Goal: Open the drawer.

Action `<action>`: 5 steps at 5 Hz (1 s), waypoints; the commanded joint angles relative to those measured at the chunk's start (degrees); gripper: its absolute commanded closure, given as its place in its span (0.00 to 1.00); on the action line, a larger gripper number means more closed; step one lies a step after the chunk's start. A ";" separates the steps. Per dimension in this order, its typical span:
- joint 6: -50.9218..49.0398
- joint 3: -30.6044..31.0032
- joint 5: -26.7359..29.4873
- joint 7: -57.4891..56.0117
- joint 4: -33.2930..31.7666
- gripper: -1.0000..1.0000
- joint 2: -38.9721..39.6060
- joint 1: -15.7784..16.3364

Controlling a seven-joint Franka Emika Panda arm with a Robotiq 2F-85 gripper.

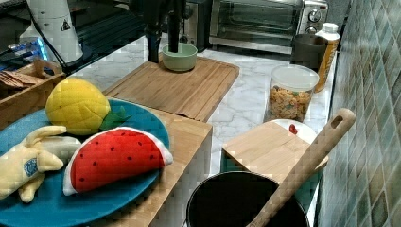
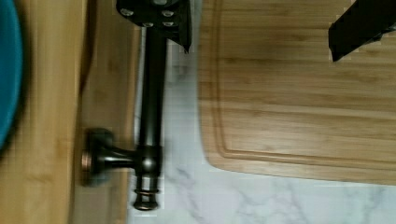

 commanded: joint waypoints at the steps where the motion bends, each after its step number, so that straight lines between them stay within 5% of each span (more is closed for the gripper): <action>1: 5.65 -2.35 -0.37 -4.36 1.51 0.00 -0.91 -4.19; 5: 10.34 -2.34 -0.20 -1.26 -4.12 0.00 -0.77 -4.73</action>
